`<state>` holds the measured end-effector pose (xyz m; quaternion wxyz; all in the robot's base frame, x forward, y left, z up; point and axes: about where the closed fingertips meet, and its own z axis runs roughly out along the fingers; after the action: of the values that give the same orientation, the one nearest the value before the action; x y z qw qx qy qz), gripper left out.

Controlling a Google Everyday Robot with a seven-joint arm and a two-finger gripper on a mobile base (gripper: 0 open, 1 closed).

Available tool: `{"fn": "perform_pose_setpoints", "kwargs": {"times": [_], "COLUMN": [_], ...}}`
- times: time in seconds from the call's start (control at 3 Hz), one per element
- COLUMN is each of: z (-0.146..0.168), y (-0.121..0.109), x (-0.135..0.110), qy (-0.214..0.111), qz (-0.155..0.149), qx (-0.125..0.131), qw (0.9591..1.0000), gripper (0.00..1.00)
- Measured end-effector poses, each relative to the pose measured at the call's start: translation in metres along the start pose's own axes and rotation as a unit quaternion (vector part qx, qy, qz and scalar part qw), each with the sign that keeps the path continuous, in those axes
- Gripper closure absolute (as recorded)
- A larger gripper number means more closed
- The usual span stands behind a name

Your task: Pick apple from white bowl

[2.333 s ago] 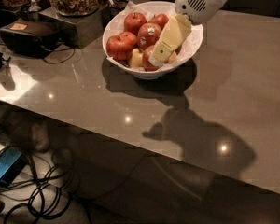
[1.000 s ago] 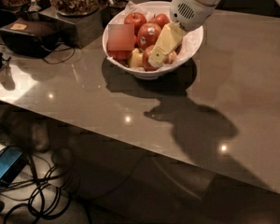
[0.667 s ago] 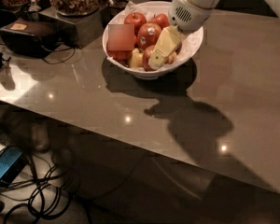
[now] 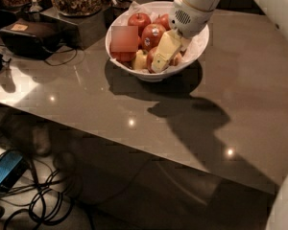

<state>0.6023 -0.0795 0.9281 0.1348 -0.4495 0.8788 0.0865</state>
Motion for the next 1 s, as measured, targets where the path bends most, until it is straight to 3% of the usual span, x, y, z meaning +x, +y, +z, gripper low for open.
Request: {"fn": "perform_pose_setpoints", "kwargs": {"times": [1.0], "z": [0.0057], "y": [0.0015], "x": [-0.0084], "qy": [0.005], "qz": [0.006], "qx": [-0.023], "qw": [0.9997], "gripper": [0.25]}}
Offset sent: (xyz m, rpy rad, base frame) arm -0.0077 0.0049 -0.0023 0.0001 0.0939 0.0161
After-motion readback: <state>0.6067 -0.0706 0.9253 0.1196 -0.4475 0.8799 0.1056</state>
